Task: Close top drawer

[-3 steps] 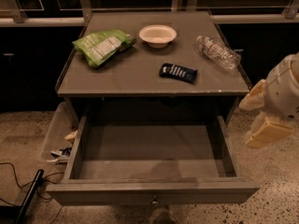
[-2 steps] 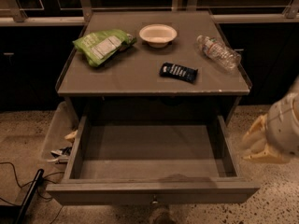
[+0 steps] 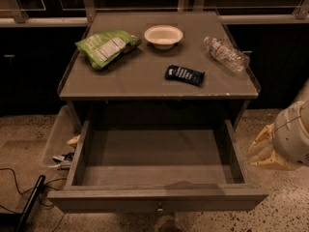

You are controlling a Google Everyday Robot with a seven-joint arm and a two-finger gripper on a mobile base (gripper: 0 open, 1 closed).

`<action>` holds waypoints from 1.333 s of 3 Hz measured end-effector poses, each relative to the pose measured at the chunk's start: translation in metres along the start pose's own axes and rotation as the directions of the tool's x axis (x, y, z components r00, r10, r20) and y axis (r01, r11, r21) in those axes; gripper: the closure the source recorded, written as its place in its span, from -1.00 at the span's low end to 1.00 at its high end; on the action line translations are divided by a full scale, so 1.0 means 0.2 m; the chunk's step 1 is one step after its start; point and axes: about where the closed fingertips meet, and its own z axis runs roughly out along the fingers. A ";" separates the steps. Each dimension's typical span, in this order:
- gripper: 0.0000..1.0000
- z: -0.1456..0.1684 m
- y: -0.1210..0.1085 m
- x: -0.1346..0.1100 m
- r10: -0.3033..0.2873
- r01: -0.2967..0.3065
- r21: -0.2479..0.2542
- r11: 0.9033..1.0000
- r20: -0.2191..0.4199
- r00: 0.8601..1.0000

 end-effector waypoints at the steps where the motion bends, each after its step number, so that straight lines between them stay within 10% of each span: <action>1: 1.00 0.15 0.09 0.07 0.039 -0.037 -0.038 0.999 0.054 0.998; 4: 1.00 0.86 0.34 0.29 0.194 -0.181 -0.072 0.981 0.285 0.939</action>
Offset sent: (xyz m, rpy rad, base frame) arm -0.0551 -0.0041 -0.2044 0.3366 0.0975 -0.1515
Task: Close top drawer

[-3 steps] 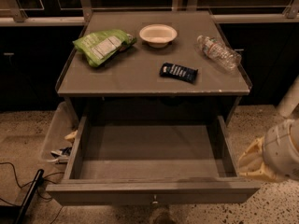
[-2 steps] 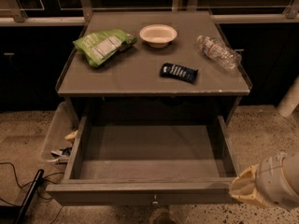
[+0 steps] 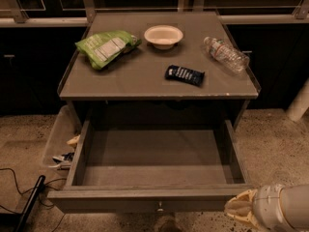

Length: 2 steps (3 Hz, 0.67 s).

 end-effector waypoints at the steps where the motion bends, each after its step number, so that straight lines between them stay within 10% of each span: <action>1: 1.00 0.10 -0.02 0.02 -0.010 0.010 0.019 1.000 0.028 1.000; 2: 0.63 0.11 -0.03 0.02 -0.012 0.011 0.027 1.000 0.027 1.000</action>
Offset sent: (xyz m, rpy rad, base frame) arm 0.0057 0.0048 -0.0160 0.0159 -0.0238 -0.0014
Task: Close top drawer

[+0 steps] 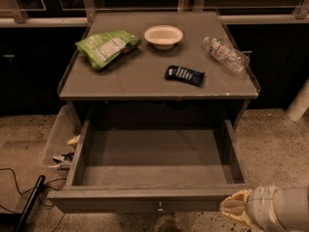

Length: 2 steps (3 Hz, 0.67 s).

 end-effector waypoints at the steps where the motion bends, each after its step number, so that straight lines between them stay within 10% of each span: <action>1: 0.16 0.00 0.00 0.00 0.000 0.000 0.000 1.000 0.000 1.000; 2: -0.30 0.00 0.00 0.00 0.000 0.000 0.000 1.000 0.000 1.000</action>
Offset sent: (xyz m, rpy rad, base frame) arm 0.0000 0.0000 0.0000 0.0000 0.0000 0.0000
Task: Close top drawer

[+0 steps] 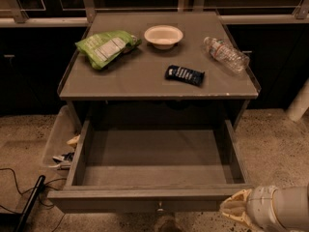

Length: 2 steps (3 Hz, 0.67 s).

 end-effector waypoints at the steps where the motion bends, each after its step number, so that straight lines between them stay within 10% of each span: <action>1: -0.77 0.02 -0.02 -0.03 -0.020 0.020 -0.008 1.000 0.012 1.000; 2: -0.71 0.04 -0.05 -0.07 -0.053 0.053 -0.005 0.999 0.018 0.998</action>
Offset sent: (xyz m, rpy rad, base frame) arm 0.0871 0.0453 0.0136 -0.0190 -0.1384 0.1756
